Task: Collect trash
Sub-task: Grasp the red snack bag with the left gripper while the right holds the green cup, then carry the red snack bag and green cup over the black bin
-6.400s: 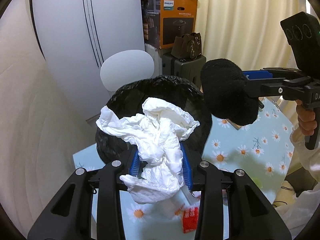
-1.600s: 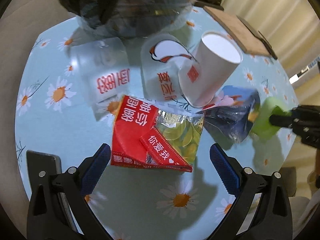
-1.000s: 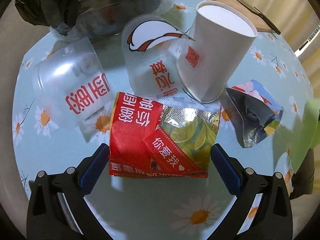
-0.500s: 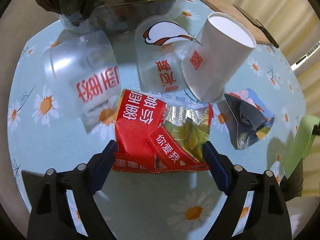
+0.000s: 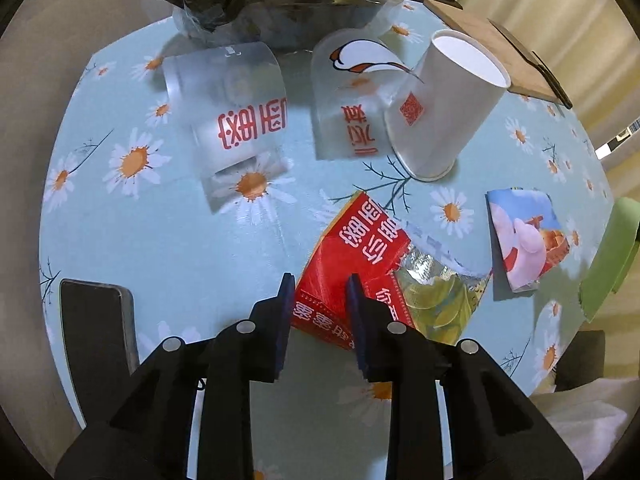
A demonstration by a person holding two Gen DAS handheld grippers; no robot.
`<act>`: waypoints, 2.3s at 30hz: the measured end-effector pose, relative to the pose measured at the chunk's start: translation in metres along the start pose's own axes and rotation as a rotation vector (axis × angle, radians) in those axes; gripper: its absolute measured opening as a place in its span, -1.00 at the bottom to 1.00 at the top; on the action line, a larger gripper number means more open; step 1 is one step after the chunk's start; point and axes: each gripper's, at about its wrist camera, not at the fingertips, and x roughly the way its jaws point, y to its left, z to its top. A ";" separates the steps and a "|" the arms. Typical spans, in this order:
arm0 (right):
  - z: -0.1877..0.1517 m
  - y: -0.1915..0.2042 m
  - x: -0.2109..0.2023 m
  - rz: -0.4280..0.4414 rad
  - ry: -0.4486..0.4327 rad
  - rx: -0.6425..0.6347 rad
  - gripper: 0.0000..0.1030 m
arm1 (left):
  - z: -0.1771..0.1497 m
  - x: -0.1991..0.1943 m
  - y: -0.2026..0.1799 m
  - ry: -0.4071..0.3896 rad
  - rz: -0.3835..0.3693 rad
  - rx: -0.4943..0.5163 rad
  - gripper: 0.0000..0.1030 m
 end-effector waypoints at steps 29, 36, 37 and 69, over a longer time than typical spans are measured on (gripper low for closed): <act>0.031 0.006 -0.026 0.096 -0.124 -0.077 -0.90 | -0.009 -0.069 0.004 -0.116 0.078 -0.086 -0.80; 0.054 0.017 -0.037 0.104 -0.160 -0.119 -0.90 | 0.001 -0.105 0.008 -0.165 0.113 -0.087 -0.80; 0.057 0.018 -0.038 0.104 -0.166 -0.124 -0.90 | 0.002 -0.109 0.008 -0.172 0.116 -0.085 -0.80; 0.218 0.080 -0.077 0.099 -0.390 -0.233 -0.90 | 0.129 -0.221 0.046 -0.395 0.207 0.034 -0.80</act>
